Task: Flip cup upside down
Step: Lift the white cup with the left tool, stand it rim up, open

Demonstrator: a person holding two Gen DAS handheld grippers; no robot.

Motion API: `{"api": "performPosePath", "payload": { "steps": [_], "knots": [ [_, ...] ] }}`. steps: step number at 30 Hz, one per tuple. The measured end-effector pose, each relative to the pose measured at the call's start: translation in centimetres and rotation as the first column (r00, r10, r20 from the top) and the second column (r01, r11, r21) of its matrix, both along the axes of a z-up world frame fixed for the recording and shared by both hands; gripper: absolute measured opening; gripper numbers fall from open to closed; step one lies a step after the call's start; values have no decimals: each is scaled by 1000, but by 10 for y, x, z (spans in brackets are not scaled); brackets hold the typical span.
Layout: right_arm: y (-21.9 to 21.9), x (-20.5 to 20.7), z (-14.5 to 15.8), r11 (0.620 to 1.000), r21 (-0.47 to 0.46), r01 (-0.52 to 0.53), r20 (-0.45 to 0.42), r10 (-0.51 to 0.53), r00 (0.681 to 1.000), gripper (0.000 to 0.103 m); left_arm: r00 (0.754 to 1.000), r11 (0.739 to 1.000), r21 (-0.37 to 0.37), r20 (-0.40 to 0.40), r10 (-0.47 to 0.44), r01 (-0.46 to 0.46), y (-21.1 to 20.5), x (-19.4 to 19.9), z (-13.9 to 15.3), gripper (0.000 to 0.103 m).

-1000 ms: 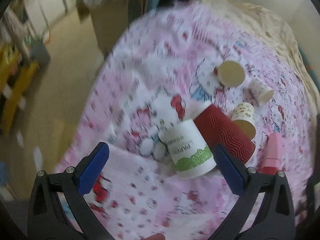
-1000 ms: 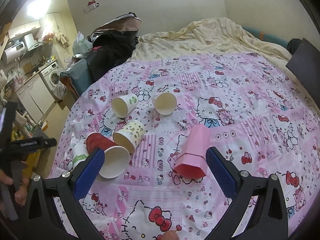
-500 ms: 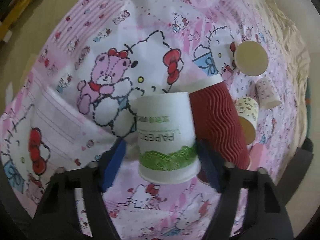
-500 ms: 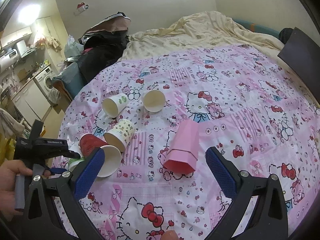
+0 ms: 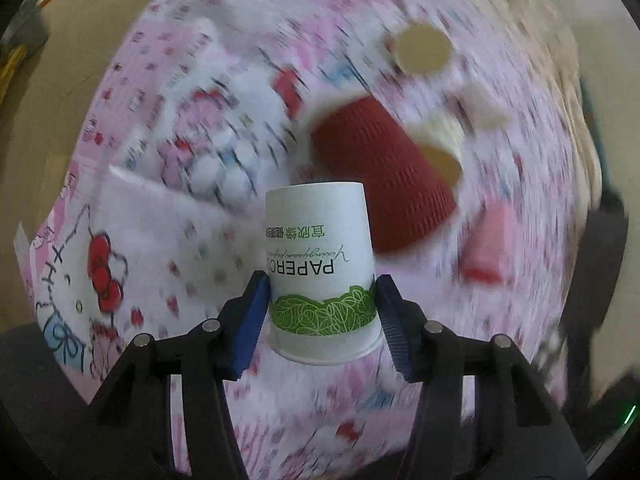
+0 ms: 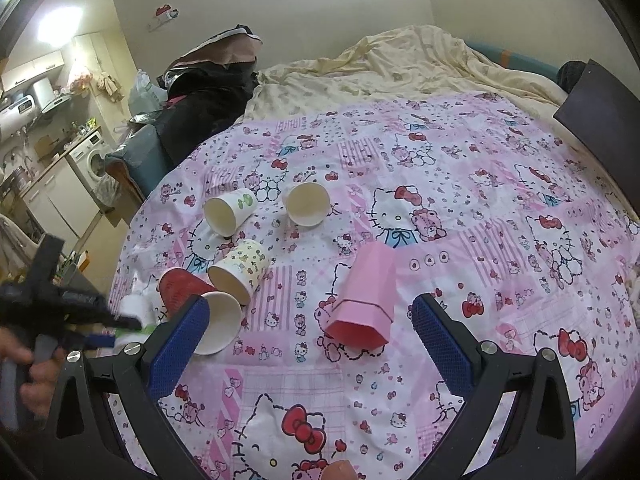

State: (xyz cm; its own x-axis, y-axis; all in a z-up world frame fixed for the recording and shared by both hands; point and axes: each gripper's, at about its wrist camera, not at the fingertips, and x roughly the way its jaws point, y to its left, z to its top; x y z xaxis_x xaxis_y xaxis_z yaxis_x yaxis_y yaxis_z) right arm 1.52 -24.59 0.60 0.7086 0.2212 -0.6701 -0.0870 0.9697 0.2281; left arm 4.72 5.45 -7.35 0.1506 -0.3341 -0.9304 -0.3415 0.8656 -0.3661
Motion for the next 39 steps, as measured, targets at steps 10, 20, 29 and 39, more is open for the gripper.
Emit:
{"api": "performPosePath", "payload": {
  "steps": [10, 20, 29, 39],
  "knots": [
    [-18, -1, -2, 998, 22, 54, -26, -53, 998, 103, 925, 926, 23, -52, -376, 378, -119, -2, -18, 51],
    [-42, -1, 2, 993, 36, 114, -27, -113, 993, 103, 903, 898, 95, -84, -422, 429, -151, 37, -40, 56],
    [-44, 2, -1, 992, 28, 123, -42, -122, 992, 103, 918, 916, 68, -51, -392, 395, -139, 33, -24, 86],
    [-44, 8, -15, 994, 57, 95, -116, -88, 989, 103, 930, 931, 191, 141, -340, 311, -79, -15, 37, 86]
  ]
}}
